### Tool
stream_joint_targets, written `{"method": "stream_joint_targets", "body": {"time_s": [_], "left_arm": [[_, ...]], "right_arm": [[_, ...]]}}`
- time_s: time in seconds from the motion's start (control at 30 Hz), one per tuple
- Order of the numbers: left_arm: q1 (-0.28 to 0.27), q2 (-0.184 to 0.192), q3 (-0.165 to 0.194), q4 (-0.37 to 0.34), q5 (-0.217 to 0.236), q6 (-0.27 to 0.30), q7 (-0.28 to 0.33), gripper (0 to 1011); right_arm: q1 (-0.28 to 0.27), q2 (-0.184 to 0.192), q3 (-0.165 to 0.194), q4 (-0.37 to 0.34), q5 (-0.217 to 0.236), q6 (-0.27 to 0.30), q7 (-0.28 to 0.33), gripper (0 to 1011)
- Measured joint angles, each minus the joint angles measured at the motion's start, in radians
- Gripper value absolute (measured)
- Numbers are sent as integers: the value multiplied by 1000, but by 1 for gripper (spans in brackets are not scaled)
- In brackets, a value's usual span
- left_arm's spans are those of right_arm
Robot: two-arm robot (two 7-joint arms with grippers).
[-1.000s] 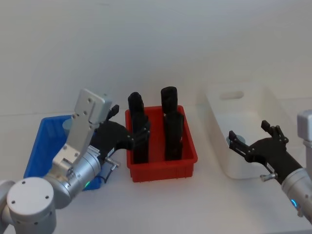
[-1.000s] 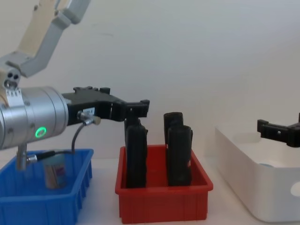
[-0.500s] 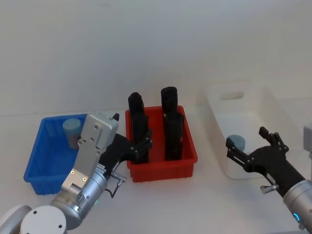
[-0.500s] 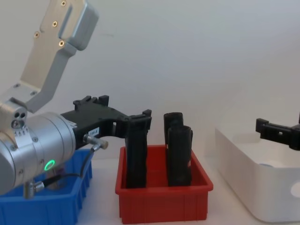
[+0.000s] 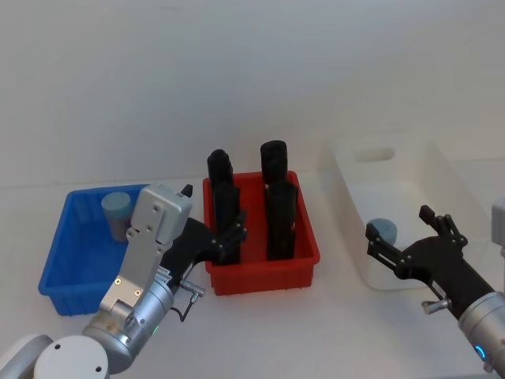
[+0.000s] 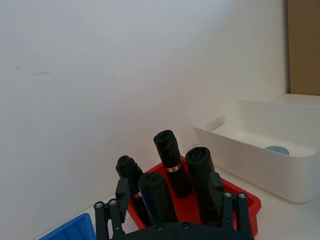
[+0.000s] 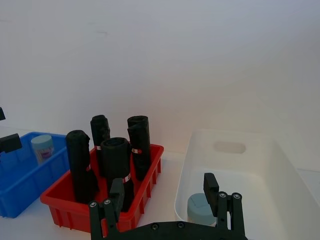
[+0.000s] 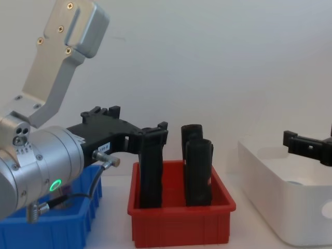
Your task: Pick the cotton swabs from the blue box and place them into the white box.
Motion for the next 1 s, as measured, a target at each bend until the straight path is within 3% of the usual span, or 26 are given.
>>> {"method": "stream_joint_targets", "body": {"time_s": [0.47,1.0], "left_arm": [[0,0,0,-1,0,0,0,1004],[0,0,0,-1,0,0,0,1004]], "right_arm": [[9,-5,0,13,-5,-2,7,1001],[117,-53,-9,163,-61,-28,86,1001]]}}
